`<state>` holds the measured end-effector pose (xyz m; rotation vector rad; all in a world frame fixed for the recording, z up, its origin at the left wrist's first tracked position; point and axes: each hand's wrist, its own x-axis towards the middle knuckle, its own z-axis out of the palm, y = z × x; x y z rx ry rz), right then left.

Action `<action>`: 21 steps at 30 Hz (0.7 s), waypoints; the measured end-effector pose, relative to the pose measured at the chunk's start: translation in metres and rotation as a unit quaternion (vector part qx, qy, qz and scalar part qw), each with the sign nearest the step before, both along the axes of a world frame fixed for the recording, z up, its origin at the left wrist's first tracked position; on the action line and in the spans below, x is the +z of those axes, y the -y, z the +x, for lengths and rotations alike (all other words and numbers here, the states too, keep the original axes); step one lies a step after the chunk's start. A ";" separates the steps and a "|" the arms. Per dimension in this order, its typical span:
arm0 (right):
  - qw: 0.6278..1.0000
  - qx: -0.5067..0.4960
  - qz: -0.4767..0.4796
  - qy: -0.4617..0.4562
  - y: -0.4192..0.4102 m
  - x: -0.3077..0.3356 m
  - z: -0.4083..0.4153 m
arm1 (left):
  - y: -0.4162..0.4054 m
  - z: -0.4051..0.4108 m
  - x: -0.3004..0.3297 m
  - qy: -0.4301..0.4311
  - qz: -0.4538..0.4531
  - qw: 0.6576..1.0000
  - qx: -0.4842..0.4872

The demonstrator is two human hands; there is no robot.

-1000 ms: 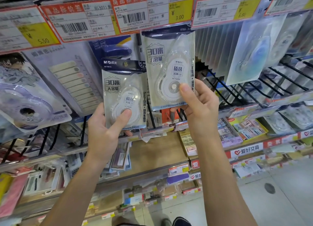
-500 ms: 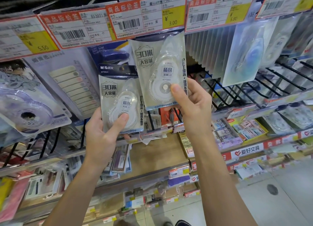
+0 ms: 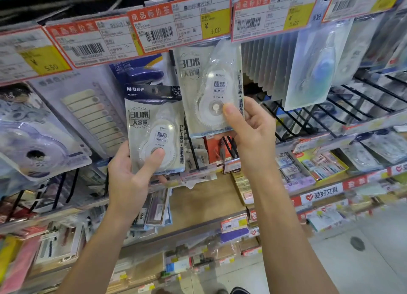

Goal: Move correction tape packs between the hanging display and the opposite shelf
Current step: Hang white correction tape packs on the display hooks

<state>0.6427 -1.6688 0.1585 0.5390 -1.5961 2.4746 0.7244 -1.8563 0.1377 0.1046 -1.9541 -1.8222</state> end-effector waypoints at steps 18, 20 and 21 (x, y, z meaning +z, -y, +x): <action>1.000 0.017 0.020 0.011 0.004 -0.010 0.007 | 0.007 0.001 -0.002 0.017 -0.007 1.000 0.017; 0.999 0.019 0.020 0.016 0.003 -0.011 0.008 | 0.007 0.001 -0.001 0.016 -0.009 1.000 0.017; 0.999 0.019 0.020 0.017 0.003 -0.011 0.008 | 0.007 0.002 -0.001 0.016 -0.009 1.000 0.017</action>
